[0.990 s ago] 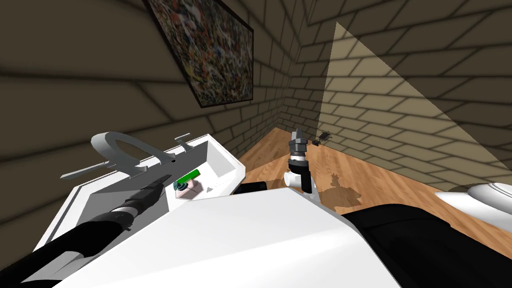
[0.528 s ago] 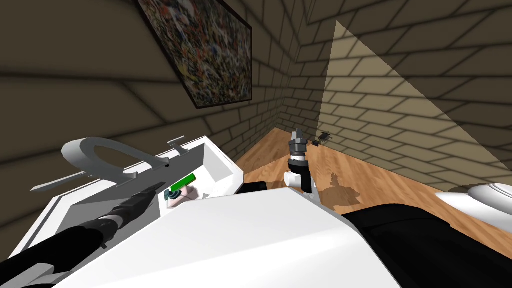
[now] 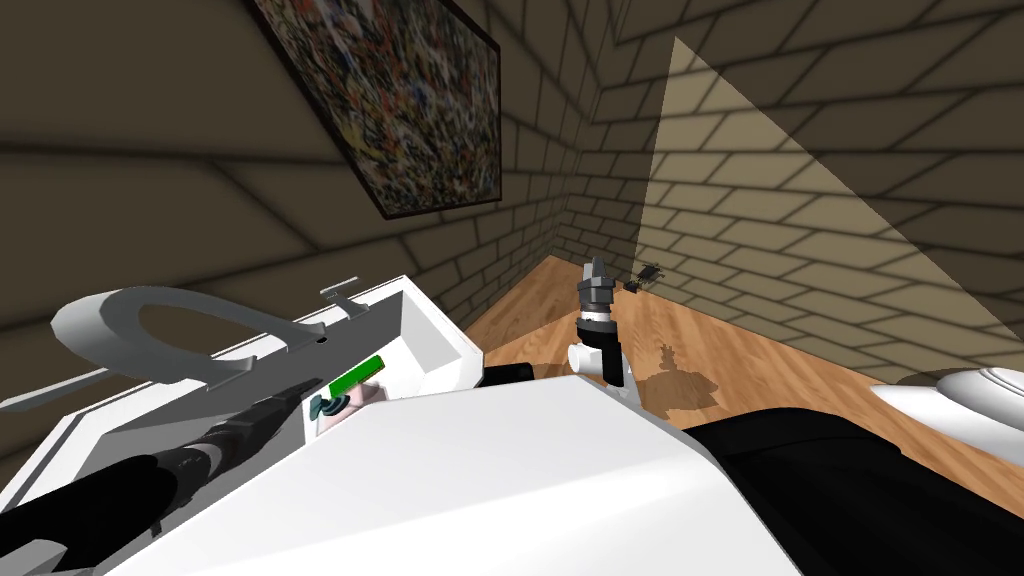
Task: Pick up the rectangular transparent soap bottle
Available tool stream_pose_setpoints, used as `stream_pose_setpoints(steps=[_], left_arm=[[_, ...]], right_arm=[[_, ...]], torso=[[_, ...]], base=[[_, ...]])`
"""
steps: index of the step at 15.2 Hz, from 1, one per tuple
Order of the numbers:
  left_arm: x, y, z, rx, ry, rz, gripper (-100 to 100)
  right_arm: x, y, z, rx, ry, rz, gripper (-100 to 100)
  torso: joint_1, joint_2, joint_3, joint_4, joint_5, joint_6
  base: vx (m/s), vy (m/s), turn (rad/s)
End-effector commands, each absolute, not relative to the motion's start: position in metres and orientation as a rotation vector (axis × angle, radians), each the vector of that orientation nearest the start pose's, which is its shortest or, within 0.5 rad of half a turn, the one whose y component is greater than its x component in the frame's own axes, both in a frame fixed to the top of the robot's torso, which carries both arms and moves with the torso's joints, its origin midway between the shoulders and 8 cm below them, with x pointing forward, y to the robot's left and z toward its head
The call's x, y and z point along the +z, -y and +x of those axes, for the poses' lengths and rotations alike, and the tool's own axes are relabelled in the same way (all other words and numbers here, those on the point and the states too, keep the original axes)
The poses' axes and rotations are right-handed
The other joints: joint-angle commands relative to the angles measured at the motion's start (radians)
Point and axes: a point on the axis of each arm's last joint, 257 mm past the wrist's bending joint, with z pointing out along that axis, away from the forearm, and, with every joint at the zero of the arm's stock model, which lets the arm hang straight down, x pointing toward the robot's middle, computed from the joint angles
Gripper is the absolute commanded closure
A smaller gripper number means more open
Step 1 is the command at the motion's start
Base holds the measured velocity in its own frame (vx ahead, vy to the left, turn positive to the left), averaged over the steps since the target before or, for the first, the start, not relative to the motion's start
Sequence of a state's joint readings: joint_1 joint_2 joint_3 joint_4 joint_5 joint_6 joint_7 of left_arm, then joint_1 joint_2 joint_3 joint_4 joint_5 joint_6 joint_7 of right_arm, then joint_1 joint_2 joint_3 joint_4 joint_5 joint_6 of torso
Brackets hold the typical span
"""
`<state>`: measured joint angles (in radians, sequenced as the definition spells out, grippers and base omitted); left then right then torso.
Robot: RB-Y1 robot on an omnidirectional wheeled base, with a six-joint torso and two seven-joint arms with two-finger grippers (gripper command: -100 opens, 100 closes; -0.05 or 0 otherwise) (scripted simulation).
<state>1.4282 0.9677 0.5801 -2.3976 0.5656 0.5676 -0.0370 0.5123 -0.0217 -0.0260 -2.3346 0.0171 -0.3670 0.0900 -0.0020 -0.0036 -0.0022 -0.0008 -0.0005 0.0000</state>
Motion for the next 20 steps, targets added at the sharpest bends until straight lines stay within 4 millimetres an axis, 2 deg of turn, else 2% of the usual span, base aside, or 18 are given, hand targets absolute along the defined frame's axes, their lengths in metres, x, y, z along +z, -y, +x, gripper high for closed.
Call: stream_pose_setpoints(steps=[1,4,7,8,10,11,13,15,20], left_arm=[[-0.245,-0.52,0.141,-0.008,-2.101,-1.364,-100],[-0.245,-0.513,0.131,0.04,-2.169,-1.353,-100],[-0.244,-0.493,0.123,0.068,-2.262,-1.322,-100],[-0.244,-0.493,0.123,0.068,-2.262,-1.322,-100],[-0.242,-0.474,0.122,0.056,-2.309,-1.294,-100],[-0.242,-0.473,0.122,0.054,-2.31,-1.293,-100],[-0.24,-0.457,0.124,0.03,-2.337,-1.269,-100],[-0.247,-0.471,0.121,0.044,-2.319,-1.292,-100],[-0.263,-0.485,0.115,0.054,-2.306,-1.321,-100]], right_arm=[[0.019,0.288,0.353,1.156,-0.721,0.663,0],[0.019,0.288,0.353,1.156,-0.721,0.663,0],[0.019,0.288,0.353,1.156,-0.721,0.663,0],[0.019,0.288,0.353,1.156,-0.721,0.663,0],[0.019,0.288,0.353,1.156,-0.721,0.663,0],[0.019,0.288,0.353,1.156,-0.721,0.663,0],[0.019,0.288,0.353,1.156,-0.721,0.663,0],[0.019,0.288,0.353,1.156,-0.721,0.663,0],[0.019,0.288,0.353,1.156,-0.721,0.663,0]], torso=[[0.0,0.0,0.0,0.0,0.0,0.0],[0.0,0.001,0.0,0.0,0.0,0.0],[0.0,0.002,0.001,0.0,0.0,0.0],[0.0,0.003,0.002,0.001,0.0,0.0],[0.001,0.004,0.003,0.001,0.0,0.0],[0.001,0.005,0.003,0.001,0.0,0.0],[0.002,0.006,0.003,0.001,0.0,0.0],[0.002,0.005,0.003,0.001,0.001,0.0],[0.001,0.003,0.002,0.001,0.0,0.0]], base=[[0.039,-0.024,-0.006],[0.032,-0.025,-0.005],[0.01,-0.014,0.01],[-0.009,-0.005,0.013],[-0.022,0.002,0.019],[-0.027,0.005,0.015],[-0.024,0.007,0.013],[-0.007,-0.001,-0.032],[0.014,-0.02,-0.087]])
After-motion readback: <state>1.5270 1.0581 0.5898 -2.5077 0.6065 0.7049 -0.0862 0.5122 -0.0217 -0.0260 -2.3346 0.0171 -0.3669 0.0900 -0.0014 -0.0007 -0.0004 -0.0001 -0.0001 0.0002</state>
